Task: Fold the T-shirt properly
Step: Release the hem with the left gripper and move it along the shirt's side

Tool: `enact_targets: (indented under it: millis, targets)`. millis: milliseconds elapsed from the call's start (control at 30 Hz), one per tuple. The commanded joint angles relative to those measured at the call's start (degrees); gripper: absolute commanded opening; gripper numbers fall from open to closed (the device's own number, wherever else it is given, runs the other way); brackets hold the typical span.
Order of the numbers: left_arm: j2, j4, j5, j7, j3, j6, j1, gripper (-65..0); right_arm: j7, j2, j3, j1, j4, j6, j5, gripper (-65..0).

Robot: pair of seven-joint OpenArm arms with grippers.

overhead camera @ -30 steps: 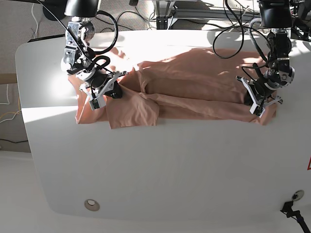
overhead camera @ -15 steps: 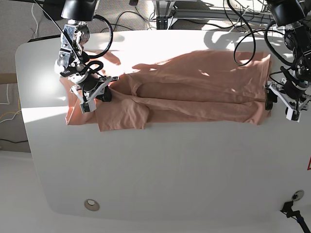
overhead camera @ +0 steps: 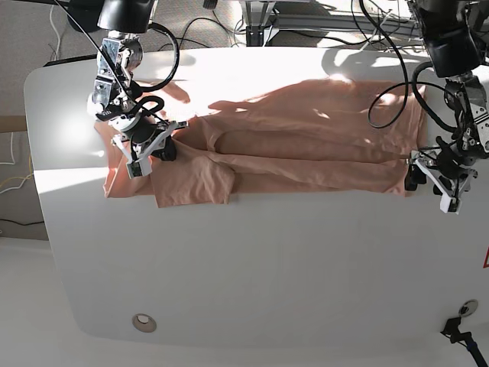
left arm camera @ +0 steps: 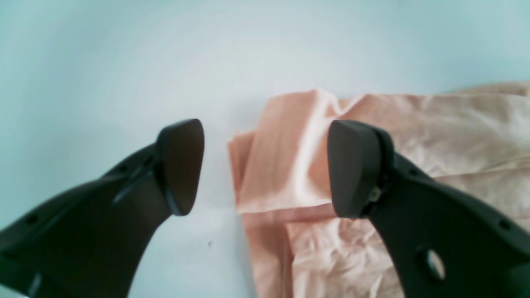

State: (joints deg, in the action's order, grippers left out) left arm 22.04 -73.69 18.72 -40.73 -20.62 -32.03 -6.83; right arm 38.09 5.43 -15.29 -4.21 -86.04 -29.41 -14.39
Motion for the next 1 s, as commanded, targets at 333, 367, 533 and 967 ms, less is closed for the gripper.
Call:
enact_targets:
  millis: [333, 367, 533, 967]
  targets:
    - [1.12, 9.30, 0.40, 1.30, 5.55, 0.16, -7.19, -23.4, 1.25, 0.33, 0.04, 0.12, -0.16, 0.00, 0.37, -65.0]
    - [1.12, 9.30, 0.40, 1.65, 7.22, 0.16, -7.19, -25.6, 1.25, 0.33, -0.05, 0.12, -0.16, 0.00, 0.28, -65.0]
    - [1.21, 9.38, 0.40, 6.58, 12.31, 0.43, -6.84, -46.6, 1.25, 0.33, -0.23, 0.12, -0.25, 0.00, 0.11, -65.0]
    - [2.35, 9.03, 0.58, 6.84, 12.05, 0.25, -6.22, -65.0, 1.25, 0.33, -0.23, 0.21, -0.25, 0.09, 0.11, -65.0]
